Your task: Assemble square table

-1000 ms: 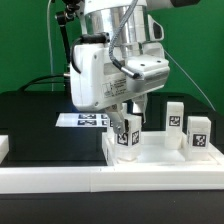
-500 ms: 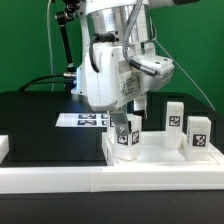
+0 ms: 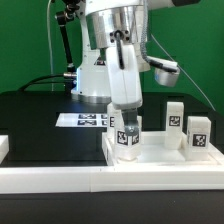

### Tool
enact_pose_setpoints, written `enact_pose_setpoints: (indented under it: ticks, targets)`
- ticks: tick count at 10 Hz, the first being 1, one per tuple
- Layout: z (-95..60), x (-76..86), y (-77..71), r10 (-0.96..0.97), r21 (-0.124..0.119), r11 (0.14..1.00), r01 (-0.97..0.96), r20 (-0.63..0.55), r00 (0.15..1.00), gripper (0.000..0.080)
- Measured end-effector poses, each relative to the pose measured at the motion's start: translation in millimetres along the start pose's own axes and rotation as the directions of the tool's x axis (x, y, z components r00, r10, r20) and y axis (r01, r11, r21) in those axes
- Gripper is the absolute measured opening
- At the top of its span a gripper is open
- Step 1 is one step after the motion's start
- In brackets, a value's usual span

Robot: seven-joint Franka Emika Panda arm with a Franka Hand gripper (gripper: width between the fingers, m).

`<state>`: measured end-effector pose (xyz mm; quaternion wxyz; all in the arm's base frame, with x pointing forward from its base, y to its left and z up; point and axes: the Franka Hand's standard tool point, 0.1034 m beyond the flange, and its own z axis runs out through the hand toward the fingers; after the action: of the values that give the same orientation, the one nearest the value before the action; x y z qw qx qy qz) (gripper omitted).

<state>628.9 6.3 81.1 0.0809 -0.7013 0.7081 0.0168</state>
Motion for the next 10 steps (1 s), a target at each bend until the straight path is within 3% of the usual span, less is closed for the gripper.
enact_pose_setpoints:
  ticks: [3, 5, 10]
  targets:
    - [1.3, -0.3, 4.2, -0.34, -0.063, 0.939, 0.337, -0.043, 0.939, 0.0648]
    - [0.1, -0.2, 2.8, -0.509, -0.082, 0.859, 0.505, -0.046, 0.859, 0.0648]
    - [-1.1, 0.9, 0.9, -0.777, -0.092, 0.628, 0.773, -0.019, 0.629, 0.0648]
